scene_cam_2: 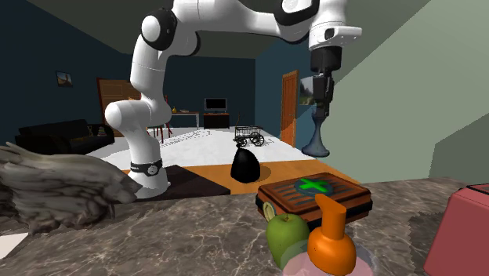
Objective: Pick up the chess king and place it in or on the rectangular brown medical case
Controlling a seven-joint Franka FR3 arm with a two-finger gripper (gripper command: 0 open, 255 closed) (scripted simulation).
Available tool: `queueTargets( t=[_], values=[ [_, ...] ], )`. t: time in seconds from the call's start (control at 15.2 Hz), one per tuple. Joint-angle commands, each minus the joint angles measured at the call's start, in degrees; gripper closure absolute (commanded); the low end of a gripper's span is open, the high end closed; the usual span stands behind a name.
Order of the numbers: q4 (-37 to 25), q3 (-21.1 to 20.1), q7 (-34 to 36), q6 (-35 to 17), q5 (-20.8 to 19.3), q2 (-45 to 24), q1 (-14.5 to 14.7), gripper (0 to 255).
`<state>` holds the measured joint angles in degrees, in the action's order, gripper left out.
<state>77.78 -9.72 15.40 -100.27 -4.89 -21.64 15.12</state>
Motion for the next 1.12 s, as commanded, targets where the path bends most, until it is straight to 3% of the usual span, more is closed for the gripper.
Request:
queueTargets(
  t=[0.0, 1.06],
  values=[
    [1.64, 0.02, 0.06, -1.59, -0.01, 0.09, -0.07, 255],
    [10.87, 0.21, 0.54, -11.80, -0.37, -0.92, -0.31, 255]
  ],
)
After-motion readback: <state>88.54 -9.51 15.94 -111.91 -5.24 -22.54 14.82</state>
